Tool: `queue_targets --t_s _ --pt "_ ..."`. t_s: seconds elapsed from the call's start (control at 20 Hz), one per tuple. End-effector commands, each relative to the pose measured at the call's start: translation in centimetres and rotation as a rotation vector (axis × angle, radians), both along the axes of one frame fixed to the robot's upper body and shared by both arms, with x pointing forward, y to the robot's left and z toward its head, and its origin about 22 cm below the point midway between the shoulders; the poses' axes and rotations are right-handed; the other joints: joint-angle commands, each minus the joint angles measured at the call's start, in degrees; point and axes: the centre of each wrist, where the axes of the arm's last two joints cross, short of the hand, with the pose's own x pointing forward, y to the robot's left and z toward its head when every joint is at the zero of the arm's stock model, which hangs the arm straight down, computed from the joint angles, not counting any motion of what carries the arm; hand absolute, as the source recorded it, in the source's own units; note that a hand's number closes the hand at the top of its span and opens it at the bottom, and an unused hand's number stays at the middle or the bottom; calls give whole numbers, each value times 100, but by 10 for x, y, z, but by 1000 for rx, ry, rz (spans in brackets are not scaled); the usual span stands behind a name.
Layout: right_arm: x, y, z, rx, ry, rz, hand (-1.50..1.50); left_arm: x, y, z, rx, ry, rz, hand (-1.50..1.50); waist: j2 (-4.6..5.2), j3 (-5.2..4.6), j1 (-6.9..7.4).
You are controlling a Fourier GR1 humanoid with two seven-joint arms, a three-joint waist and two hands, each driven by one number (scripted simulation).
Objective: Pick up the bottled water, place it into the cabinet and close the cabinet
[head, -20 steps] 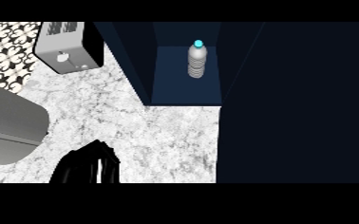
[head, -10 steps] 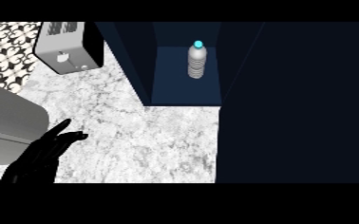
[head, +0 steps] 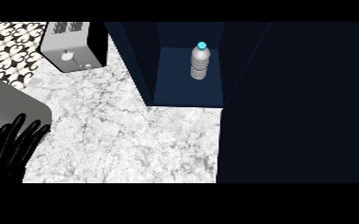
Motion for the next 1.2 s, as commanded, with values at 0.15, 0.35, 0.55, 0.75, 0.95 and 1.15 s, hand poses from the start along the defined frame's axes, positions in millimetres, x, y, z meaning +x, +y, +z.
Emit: queue_targets --t_s 0.15,0.35,0.55,0.75,0.95,1.15 --pt "-6 38 64 -223 -262 134 150 -3 19 9 -2 -7 -5 -150 -29 -43 60" --pt "2 44 63 -251 -252 148 150 -11 29 8 4 35 13 -150 -70 -42 73" --pt "9 56 58 -192 -202 151 150 -17 41 10 6 38 15 -150 -77 -47 107" --pt "21 68 57 -179 -177 163 150 -19 49 13 21 41 9 -150 -61 -59 172" --pt "32 83 58 -173 -156 166 150 -21 58 17 25 31 1 -150 -62 -51 206" --pt "44 105 58 -133 -137 190 150 -25 64 19 19 33 -18 -150 -74 -48 297"
